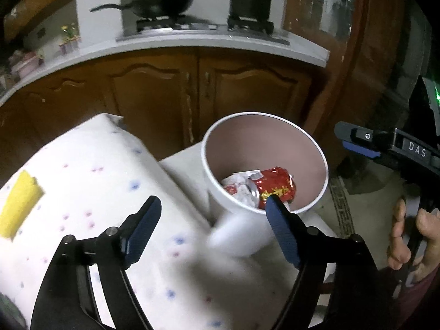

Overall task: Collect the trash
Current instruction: 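Carry the foam block and red can to the bin and open both tools, then move both tools back over the table toward the remaining trash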

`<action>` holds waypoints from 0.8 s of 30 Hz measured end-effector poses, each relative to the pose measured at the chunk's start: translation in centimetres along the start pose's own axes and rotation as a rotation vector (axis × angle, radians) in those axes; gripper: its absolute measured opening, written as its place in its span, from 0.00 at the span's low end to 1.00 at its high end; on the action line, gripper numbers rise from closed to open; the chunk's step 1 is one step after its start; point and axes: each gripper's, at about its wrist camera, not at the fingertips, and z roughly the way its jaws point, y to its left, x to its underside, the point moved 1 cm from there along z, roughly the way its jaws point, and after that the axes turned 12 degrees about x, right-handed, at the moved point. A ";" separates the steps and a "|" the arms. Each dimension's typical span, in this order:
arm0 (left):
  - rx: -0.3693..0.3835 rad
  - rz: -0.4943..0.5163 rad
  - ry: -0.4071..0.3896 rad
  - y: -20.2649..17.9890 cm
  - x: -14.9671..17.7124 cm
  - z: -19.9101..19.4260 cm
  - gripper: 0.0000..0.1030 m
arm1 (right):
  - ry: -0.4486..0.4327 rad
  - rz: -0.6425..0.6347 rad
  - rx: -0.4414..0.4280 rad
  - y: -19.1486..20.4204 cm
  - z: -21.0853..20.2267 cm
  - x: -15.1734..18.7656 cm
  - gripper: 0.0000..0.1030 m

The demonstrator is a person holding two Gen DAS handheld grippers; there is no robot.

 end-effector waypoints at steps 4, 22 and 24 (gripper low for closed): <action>-0.022 -0.004 -0.030 0.5 0.8 -2.0 0.80 | -0.008 -0.010 -0.012 1.1 -0.6 0.7 0.71; -0.014 -0.080 -0.009 4.0 4.4 -3.9 0.83 | 0.091 -0.022 0.036 -1.7 -0.9 7.9 0.71; -0.029 -0.088 -0.008 4.4 4.9 -3.9 0.83 | 0.106 -0.002 0.027 -2.6 -0.7 8.6 0.71</action>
